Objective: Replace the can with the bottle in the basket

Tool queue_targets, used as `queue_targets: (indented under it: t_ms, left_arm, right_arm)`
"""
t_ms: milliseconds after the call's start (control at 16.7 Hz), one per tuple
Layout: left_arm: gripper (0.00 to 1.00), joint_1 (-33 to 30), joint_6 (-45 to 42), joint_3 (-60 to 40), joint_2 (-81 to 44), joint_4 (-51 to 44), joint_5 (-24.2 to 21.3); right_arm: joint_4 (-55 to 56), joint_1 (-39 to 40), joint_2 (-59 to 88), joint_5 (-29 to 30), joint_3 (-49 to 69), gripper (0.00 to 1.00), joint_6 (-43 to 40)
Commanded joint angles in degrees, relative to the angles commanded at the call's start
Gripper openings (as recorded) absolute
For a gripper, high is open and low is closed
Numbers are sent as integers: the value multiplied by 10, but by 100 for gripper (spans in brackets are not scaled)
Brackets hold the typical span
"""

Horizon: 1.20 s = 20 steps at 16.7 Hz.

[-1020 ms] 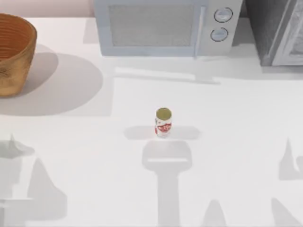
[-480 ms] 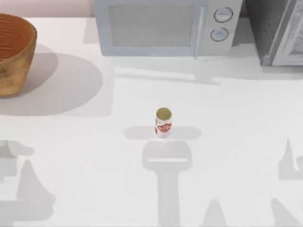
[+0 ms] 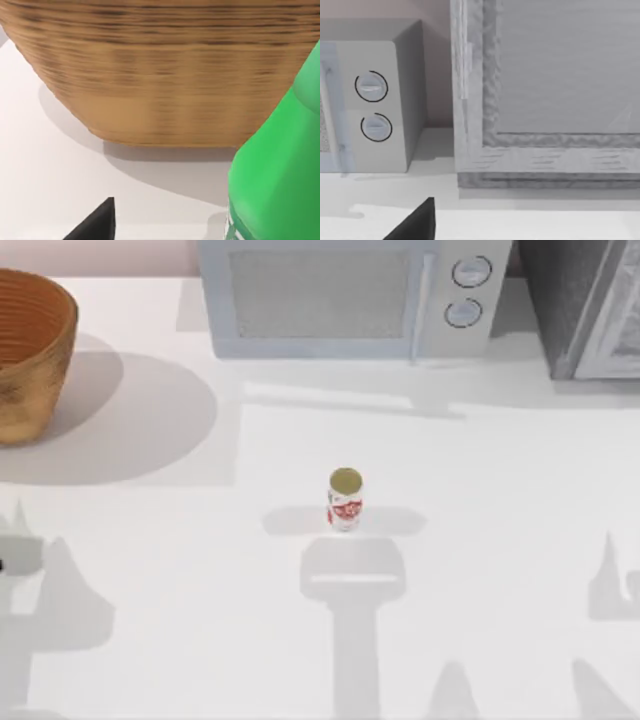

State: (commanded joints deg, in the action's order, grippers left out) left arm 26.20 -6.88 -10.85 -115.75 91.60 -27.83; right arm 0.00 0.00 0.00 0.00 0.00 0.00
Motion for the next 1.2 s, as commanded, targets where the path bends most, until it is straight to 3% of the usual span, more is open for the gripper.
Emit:
queue_targets:
  t_ms: [360, 1140, 1200]
  left_arm:
    - [100, -24, 6, -31, -18, -11, 23]
    - [2, -24, 6, -31, -18, -11, 23]
    - [0, -24, 6, -31, -18, -11, 23]
  right_arm:
    - [0, 0, 0, 0, 0, 100, 0]
    - [0, 0, 0, 0, 0, 100, 0]
    - [0, 0, 0, 0, 0, 100, 0]
